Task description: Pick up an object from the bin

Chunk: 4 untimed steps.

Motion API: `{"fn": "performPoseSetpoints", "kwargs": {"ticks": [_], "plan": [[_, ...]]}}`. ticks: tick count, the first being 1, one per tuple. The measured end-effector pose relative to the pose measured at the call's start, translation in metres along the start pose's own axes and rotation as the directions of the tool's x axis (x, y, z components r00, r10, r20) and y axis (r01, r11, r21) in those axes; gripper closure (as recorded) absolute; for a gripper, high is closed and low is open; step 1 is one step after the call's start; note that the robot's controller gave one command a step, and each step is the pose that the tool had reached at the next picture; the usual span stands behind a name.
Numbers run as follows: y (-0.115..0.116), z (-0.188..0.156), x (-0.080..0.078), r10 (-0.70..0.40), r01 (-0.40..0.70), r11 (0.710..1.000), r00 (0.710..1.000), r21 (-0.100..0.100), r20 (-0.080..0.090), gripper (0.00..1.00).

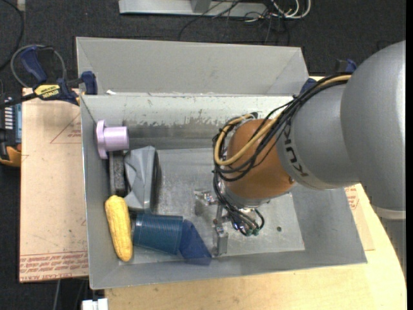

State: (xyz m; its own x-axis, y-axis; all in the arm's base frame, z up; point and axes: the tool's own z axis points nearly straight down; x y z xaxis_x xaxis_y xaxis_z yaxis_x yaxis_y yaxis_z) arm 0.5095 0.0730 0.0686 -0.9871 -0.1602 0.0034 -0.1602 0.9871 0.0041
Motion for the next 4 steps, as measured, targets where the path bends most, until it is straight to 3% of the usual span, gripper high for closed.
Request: {"fn": "performPoseSetpoints", "kwargs": {"ticks": [1,2,3,4], "plan": [[0.058,-0.043,-0.048,-0.094,0.094,0.996,0.995,0.005,0.012,0.0],[0.092,-0.03,-0.008,-0.127,0.127,0.992,0.992,0.002,-0.004,0.0],[0.096,-0.01,-0.103,-0.165,0.165,0.986,0.986,0.023,0.012,0.0],[0.107,-0.007,-0.002,0.103,-0.103,0.995,0.995,0.003,0.017,1.0]]}}
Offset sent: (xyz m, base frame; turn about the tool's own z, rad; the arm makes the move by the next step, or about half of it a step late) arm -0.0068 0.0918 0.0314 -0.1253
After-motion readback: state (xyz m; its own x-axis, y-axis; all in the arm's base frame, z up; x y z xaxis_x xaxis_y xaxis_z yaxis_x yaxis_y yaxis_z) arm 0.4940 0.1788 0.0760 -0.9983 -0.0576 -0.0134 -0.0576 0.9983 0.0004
